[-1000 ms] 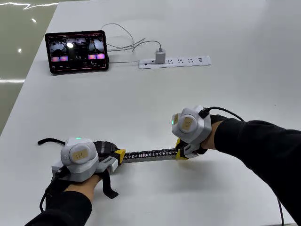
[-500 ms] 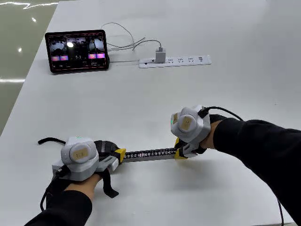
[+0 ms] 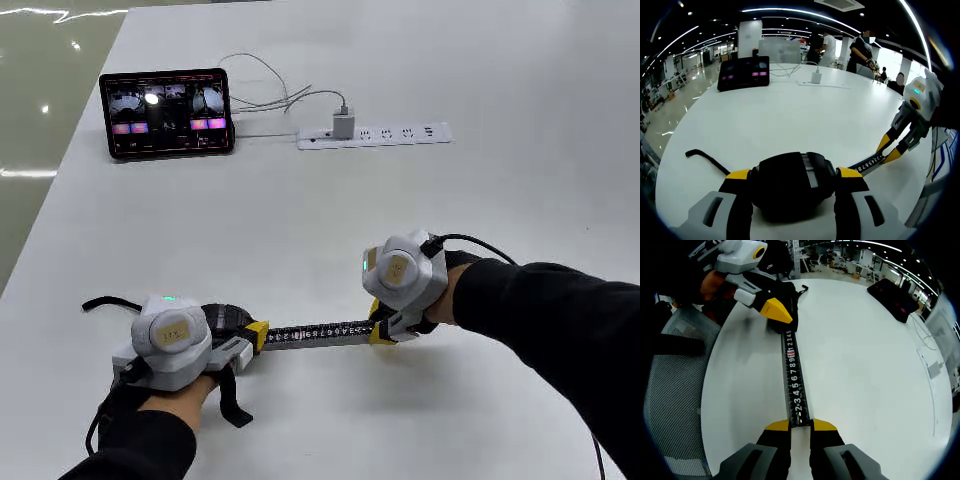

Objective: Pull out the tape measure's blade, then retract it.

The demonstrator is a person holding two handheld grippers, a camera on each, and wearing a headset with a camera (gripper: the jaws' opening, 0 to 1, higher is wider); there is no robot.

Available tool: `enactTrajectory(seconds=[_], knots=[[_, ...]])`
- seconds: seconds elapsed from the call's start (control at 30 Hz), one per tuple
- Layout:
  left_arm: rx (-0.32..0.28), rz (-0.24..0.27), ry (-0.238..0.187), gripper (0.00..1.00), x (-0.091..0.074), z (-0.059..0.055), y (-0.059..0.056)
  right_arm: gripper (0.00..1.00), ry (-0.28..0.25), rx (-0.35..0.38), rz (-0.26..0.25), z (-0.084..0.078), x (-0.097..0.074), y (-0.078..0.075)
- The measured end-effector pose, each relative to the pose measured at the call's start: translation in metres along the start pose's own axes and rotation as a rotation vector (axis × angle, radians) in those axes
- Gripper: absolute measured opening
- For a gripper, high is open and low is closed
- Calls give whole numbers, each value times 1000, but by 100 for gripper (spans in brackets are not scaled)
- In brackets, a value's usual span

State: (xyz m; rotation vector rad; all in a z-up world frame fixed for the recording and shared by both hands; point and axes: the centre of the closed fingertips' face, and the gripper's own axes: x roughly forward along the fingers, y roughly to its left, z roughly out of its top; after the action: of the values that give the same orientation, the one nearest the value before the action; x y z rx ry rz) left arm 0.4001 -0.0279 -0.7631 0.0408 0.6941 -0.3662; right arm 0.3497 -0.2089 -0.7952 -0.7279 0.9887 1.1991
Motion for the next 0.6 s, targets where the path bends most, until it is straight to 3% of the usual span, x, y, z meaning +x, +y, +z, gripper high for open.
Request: enactTrajectory(seconds=[0.6], knots=[[15,-5,9,60,0,-1,-1,9,-12,-4,3,5,2,1]])
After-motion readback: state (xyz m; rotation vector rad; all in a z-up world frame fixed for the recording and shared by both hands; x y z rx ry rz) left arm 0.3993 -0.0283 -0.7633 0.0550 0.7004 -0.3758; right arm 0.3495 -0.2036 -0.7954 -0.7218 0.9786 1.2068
